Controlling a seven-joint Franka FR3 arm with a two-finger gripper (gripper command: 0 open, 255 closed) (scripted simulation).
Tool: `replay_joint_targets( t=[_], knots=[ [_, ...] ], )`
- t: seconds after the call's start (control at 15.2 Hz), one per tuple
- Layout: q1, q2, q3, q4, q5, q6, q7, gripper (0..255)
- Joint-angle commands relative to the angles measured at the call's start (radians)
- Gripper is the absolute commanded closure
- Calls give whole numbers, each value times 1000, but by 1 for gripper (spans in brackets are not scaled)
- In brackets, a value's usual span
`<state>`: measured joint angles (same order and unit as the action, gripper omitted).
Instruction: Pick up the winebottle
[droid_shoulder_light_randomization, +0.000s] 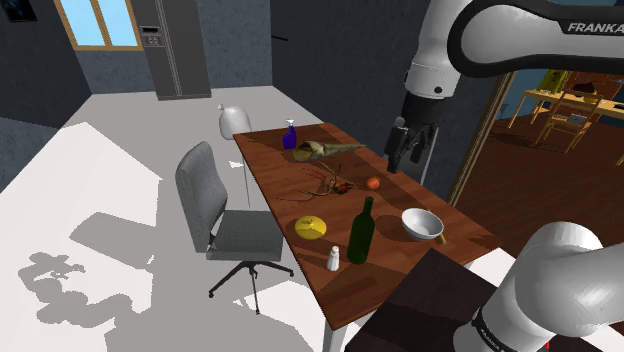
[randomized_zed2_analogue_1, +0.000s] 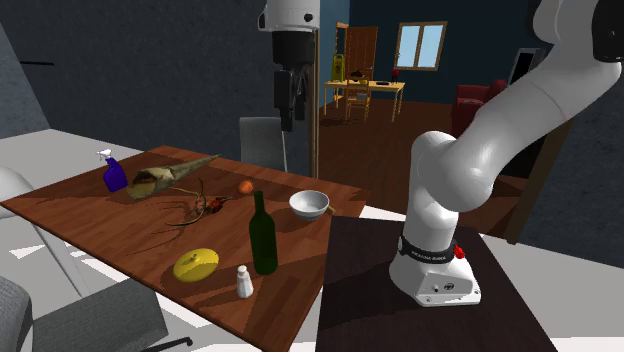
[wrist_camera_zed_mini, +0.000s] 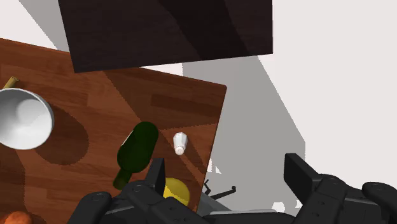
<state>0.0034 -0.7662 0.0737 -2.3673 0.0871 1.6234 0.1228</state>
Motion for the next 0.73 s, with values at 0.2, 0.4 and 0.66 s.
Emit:
replay_joint_targets(
  t=[0.2, 0.4, 0.66],
  knots=[
    [-18, 56, -23, -38, -20, 85, -29, 0],
    [-36, 122, -47, -66, -39, 171, -56, 0],
    [-60, 228, -78, -85, -62, 285, -90, 0]
  ],
)
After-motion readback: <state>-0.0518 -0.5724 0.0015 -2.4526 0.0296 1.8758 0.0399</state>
